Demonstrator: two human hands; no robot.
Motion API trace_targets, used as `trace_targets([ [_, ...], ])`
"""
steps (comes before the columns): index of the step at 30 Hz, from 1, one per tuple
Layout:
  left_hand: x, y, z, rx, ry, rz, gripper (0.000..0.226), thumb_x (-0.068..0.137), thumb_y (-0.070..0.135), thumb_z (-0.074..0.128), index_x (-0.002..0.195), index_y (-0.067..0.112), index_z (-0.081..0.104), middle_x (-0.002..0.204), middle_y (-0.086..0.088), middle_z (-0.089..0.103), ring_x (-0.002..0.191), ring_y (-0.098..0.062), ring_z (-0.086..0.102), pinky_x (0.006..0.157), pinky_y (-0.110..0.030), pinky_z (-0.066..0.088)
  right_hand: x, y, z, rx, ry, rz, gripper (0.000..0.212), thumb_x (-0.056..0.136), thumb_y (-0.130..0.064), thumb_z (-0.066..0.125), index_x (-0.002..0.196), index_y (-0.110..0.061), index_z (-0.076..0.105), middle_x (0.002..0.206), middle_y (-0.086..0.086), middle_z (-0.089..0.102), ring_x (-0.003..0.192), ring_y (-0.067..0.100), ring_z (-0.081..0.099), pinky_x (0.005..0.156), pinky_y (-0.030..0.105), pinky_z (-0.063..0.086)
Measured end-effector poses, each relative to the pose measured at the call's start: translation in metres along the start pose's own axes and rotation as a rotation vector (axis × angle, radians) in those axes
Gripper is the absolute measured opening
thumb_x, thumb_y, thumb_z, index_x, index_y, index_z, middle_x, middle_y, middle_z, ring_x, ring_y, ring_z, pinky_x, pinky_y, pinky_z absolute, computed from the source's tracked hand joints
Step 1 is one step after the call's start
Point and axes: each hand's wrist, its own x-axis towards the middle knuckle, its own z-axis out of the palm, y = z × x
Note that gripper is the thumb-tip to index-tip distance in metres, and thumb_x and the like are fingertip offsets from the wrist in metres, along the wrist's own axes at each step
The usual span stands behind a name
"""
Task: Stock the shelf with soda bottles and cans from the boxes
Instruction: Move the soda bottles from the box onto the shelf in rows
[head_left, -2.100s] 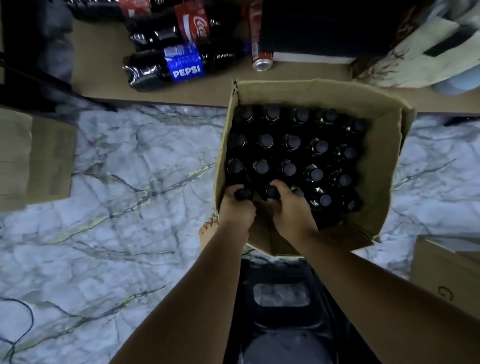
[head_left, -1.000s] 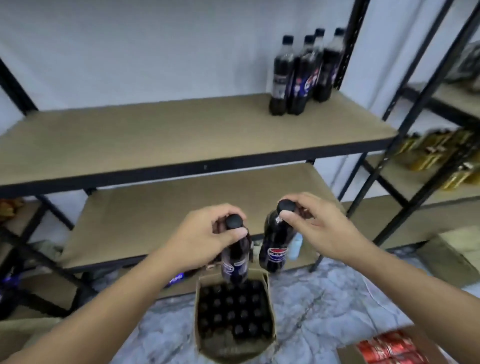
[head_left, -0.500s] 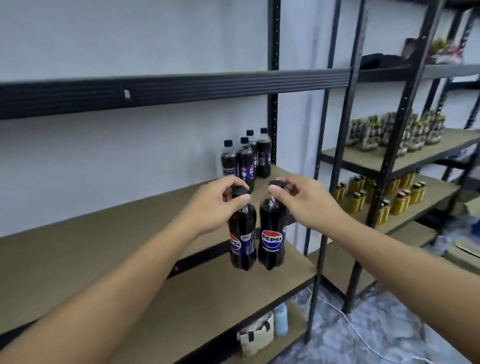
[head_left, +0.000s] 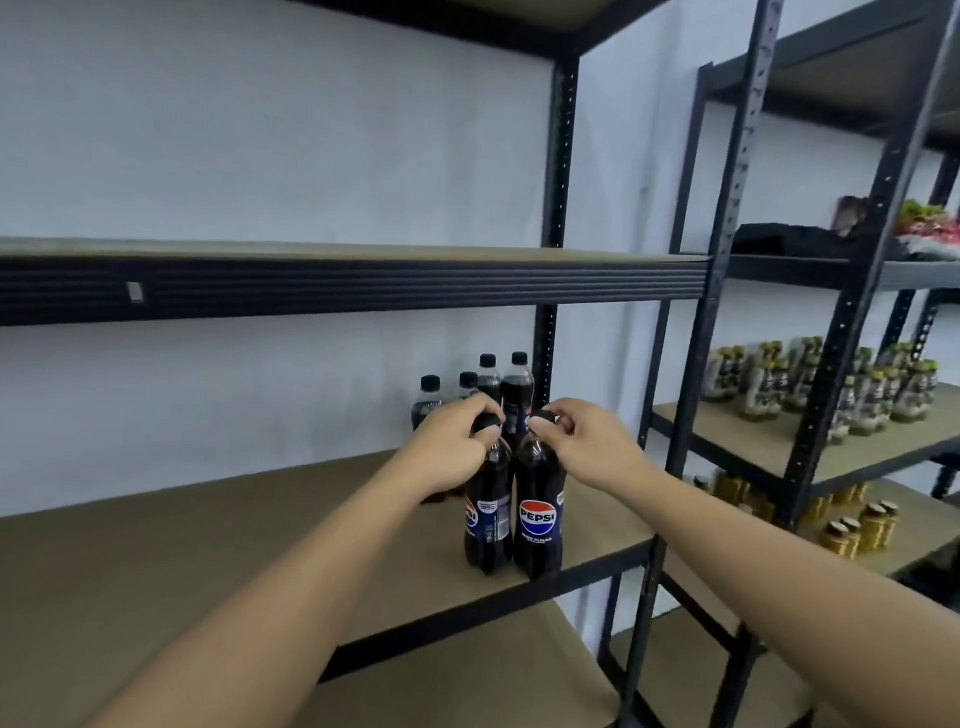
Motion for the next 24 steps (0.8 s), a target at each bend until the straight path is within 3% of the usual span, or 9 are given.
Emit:
trace_targets([
  [5,0.048,0.003,0.032,0.106,-0.021,-0.066,0.018,0.104,0.022,0.05,0.115,0.034,0.059,0.122,0.002,0.055,0.108,-0.015,0.053,0.088,-0.033,0.041,0.048,0.045,-0.008,0.02,-0.083,-0.028,0.02,0.101,-0.034,0.06,0.111,-0.017,0.066,0.075,-0.001,0.06,0.07,0.015,0.056,0.06,0.022,0.04],
  [9,0.075,0.004,0.052,0.12,-0.025,-0.113,0.023,0.104,0.019,0.048,0.112,0.037,0.058,0.123,0.002,0.054,0.113,-0.018,0.051,0.089,-0.032,0.038,0.079,0.079,-0.005,0.075,-0.145,-0.048,0.024,0.102,-0.032,0.058,0.119,-0.018,0.067,0.094,0.006,0.071,0.089,0.023,0.066,0.08,0.035,0.054],
  [14,0.09,-0.003,0.07,0.009,0.033,-0.166,0.032,0.105,0.014,0.043,0.105,0.042,0.058,0.122,0.004,0.052,0.114,-0.017,0.048,0.091,-0.032,0.036,0.104,0.107,0.002,0.146,-0.194,-0.079,0.034,0.104,-0.037,0.05,0.133,-0.022,0.061,0.116,0.008,0.066,0.104,0.023,0.063,0.092,0.035,0.05],
  [17,0.085,-0.009,0.08,-0.107,0.115,-0.196,0.036,0.108,0.02,0.04,0.119,0.047,0.06,0.133,0.004,0.045,0.124,-0.015,0.042,0.104,-0.031,0.032,0.105,0.12,0.016,0.247,-0.258,-0.096,0.029,0.105,-0.038,0.043,0.126,-0.027,0.059,0.12,0.005,0.053,0.106,0.019,0.059,0.095,0.031,0.044],
  [20,0.077,-0.017,0.093,-0.184,0.129,-0.215,0.045,0.106,0.037,0.048,0.146,0.055,0.038,0.15,0.007,0.033,0.138,-0.012,0.035,0.115,-0.033,0.031,0.086,0.127,0.026,0.338,-0.29,-0.124,0.025,0.108,-0.04,0.039,0.13,-0.041,0.051,0.126,-0.007,0.046,0.12,0.006,0.047,0.105,0.026,0.036],
  [22,0.07,-0.021,0.103,-0.197,0.121,-0.208,0.066,0.102,0.041,0.057,0.155,0.053,0.02,0.152,0.019,0.028,0.141,-0.002,0.027,0.116,-0.029,0.026,0.074,0.132,0.031,0.382,-0.252,-0.175,0.026,0.106,-0.046,0.039,0.125,-0.063,0.044,0.121,-0.02,0.054,0.12,-0.002,0.05,0.102,0.021,0.04],
  [24,0.064,-0.026,0.113,-0.214,0.119,-0.235,0.078,0.098,0.045,0.062,0.159,0.046,0.012,0.15,0.025,0.03,0.14,0.003,0.026,0.115,-0.026,0.024,0.066,0.145,0.039,0.389,-0.231,-0.191,0.034,0.104,-0.049,0.044,0.128,-0.071,0.035,0.129,-0.023,0.056,0.124,-0.004,0.052,0.106,0.027,0.044],
])
